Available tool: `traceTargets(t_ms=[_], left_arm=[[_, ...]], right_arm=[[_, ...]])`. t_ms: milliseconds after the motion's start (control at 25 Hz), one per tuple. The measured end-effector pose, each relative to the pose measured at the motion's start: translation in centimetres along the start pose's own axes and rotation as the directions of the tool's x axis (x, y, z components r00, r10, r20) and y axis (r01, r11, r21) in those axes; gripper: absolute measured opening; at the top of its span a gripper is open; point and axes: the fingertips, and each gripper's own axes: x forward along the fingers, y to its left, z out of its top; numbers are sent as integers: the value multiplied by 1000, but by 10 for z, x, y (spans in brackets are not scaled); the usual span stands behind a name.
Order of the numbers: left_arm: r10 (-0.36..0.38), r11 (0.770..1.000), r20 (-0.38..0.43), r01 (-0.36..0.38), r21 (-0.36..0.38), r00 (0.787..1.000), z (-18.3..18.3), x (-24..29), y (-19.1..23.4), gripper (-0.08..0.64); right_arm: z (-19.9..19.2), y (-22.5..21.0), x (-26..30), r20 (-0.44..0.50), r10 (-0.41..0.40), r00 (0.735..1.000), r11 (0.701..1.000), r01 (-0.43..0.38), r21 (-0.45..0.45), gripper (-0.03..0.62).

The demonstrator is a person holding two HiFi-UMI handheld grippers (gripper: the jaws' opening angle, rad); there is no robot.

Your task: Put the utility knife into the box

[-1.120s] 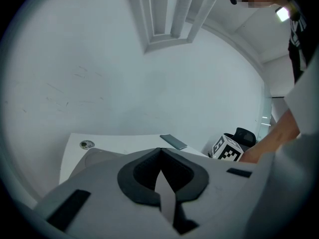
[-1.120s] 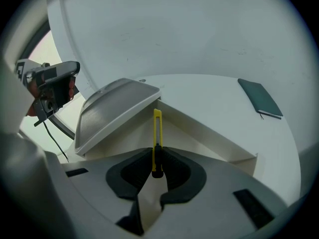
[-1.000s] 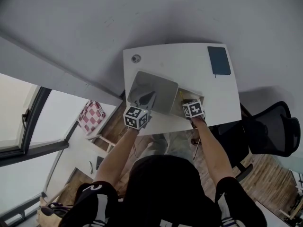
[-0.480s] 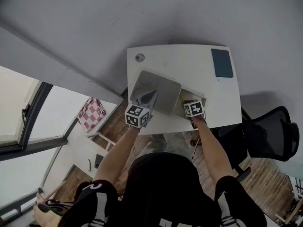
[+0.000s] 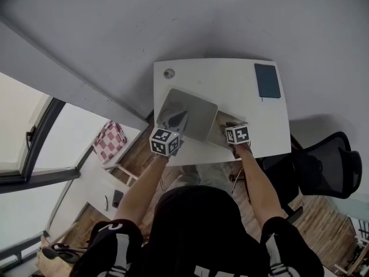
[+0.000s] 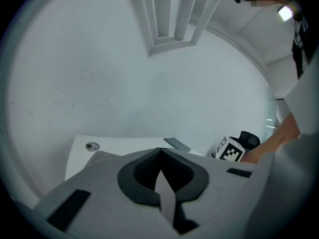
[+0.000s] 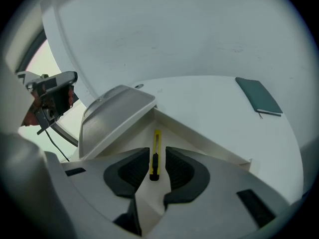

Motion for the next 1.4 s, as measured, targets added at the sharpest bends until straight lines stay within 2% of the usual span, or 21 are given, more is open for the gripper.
traceTargets(t_ms=[200,440,800,1080,1240,1400], left_arm=[[7,1000,30,-7,-3,1000,17,7,-7,25],[-2,1000,64,0,30,998,43,17,-20,25],[-27,996,97,18,93,995,83,30,-37,25],[-40,992,139,22,127,989,113,38,-45,25],[-50,990,165,27,140,985,129,40,-49,25],[-62,988,175,35,152,983,138,45,-56,25]], right_arm=[[28,-9,-33,131,-17,991,1000,15,17,117],[54,-24,-74,272,-42,961,999,35,31,115],[92,-46,-134,432,-103,896,994,101,28,76],[118,-60,-173,538,-157,828,986,162,39,14],[132,-61,-192,585,-172,792,983,181,44,14],[139,-63,-206,611,-174,772,981,187,43,14]])
